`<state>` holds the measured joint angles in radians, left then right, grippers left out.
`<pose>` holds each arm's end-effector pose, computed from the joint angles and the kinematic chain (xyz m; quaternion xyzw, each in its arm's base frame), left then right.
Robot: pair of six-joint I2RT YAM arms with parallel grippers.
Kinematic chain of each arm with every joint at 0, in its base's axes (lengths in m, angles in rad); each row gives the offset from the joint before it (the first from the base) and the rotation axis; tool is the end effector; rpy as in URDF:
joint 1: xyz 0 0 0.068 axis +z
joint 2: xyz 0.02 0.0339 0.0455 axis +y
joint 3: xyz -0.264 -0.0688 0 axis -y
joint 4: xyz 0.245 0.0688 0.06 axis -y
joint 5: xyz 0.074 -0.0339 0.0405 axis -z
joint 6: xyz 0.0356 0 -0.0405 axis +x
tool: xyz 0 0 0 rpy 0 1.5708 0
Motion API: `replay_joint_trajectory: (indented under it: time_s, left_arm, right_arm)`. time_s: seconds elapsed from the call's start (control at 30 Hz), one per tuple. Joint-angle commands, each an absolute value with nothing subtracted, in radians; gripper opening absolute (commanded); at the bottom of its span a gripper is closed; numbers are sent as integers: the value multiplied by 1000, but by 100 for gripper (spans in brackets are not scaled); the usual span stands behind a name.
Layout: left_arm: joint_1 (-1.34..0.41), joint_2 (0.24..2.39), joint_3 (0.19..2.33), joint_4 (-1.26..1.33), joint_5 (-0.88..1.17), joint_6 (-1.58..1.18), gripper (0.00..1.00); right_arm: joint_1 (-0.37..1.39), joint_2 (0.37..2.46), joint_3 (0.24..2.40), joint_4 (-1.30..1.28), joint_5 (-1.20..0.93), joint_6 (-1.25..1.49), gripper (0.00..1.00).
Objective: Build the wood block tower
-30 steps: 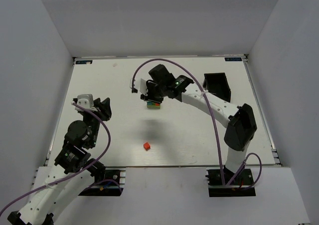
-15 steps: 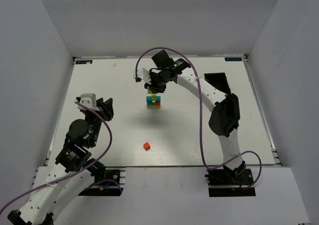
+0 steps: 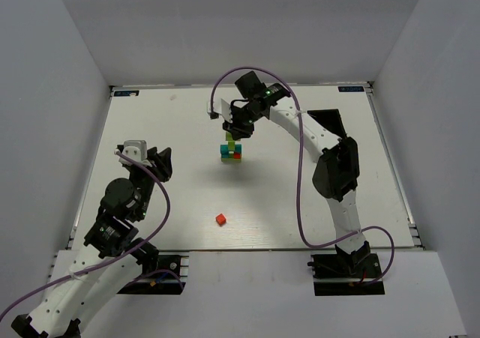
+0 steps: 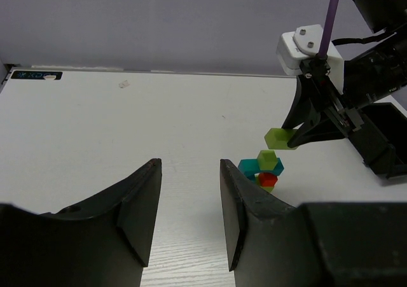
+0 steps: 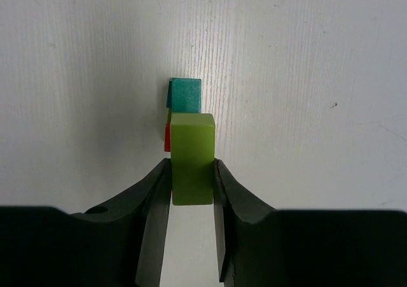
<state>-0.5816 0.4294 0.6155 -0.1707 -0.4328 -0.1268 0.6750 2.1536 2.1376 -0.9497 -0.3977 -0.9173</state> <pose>0.1051 -0.0512 0.3293 0.0054 0.7021 -0.1001 0.7050 0.3599 0.3057 0.3021 -0.7099 0.6125 0.1519 0.3127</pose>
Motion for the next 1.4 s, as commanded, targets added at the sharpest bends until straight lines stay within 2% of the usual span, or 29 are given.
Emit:
replay_joint_trajectory:
  time_s: [0.0, 1.37]
  left_arm:
    - [-575, 433, 611, -155, -419, -118, 52]
    - [-575, 433, 611, -155, -419, -118, 52]
  right_arm:
    - [667, 2167, 2184, -971, -459, -928, 0]
    - [673, 2214, 2189, -965, -459, -910, 0]
